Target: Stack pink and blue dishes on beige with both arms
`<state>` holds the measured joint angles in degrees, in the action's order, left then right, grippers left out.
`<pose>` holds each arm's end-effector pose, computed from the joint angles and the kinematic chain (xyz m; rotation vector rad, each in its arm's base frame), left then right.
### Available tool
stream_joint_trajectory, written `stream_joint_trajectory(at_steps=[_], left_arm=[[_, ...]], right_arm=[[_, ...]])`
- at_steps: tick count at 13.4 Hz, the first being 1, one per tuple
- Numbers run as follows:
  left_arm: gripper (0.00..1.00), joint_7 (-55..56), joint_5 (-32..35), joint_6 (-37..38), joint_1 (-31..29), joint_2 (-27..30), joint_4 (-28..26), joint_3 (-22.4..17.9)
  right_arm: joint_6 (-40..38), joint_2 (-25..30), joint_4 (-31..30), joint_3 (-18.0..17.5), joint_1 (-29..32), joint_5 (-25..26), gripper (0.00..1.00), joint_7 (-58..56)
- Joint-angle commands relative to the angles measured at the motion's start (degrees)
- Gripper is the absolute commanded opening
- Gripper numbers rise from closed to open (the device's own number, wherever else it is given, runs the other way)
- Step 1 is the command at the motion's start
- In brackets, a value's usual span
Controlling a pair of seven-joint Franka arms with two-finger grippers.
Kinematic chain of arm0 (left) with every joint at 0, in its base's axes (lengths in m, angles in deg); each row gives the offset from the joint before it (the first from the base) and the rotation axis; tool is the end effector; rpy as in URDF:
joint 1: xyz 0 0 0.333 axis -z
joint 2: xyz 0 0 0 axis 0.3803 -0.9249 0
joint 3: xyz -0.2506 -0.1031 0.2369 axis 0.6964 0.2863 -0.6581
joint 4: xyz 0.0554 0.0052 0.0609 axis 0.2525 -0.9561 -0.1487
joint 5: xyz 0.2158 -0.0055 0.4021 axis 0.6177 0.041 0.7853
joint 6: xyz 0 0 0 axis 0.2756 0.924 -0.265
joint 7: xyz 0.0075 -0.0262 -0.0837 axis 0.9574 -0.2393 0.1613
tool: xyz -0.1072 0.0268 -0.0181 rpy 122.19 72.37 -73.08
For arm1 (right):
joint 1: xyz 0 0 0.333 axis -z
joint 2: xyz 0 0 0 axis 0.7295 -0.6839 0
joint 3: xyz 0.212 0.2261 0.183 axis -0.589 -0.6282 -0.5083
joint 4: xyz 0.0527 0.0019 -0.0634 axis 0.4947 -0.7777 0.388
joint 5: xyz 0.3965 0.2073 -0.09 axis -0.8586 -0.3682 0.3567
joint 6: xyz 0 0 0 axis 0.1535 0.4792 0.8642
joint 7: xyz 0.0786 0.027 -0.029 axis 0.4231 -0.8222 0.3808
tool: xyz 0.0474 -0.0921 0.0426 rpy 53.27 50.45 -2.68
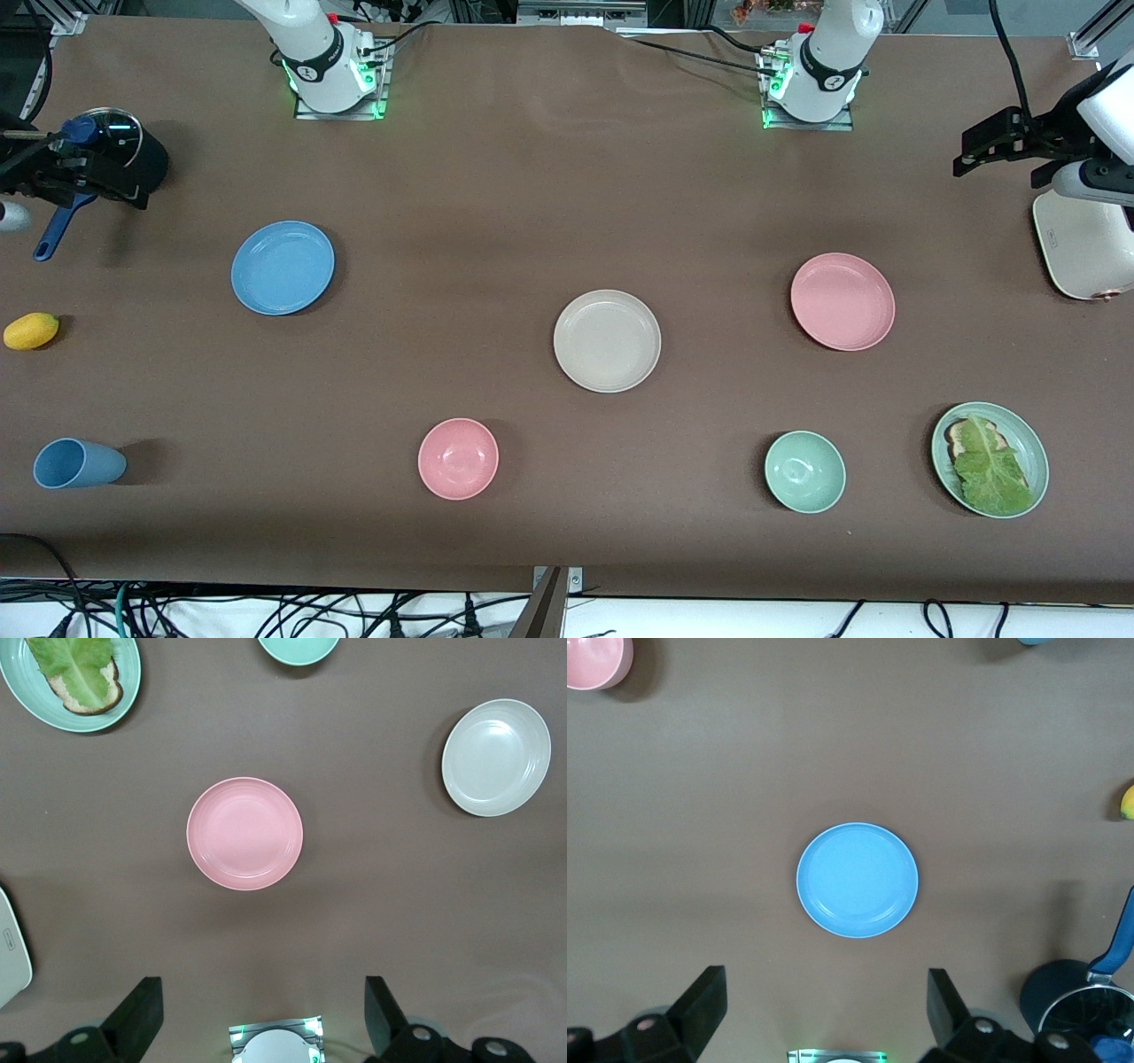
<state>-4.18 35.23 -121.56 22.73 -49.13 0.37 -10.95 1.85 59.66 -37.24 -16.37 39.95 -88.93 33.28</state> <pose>0.5949 -0.0175 0.6850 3.0563 -0.1362 -0.2370 0.6094 -0.0352 0.6298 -3.1120 0.0309 0.1541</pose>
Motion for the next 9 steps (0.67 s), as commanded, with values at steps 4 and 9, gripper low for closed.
stream_joint_trajectory(at_steps=[4, 9], left_arm=[[1.00, 1.3, -0.2, -0.3, -0.1, 0.1, 0.2, 0.3], [1.00, 1.2, -0.2, -0.3, -0.1, 0.2, 0.2, 0.3]], right_arm=[[-0.4, 0.2, 0.4, 0.0, 0.1, 0.8, 1.00, -0.3], [-0.4, 0.2, 0.4, 0.0, 0.1, 0.8, 1.00, -0.3]])
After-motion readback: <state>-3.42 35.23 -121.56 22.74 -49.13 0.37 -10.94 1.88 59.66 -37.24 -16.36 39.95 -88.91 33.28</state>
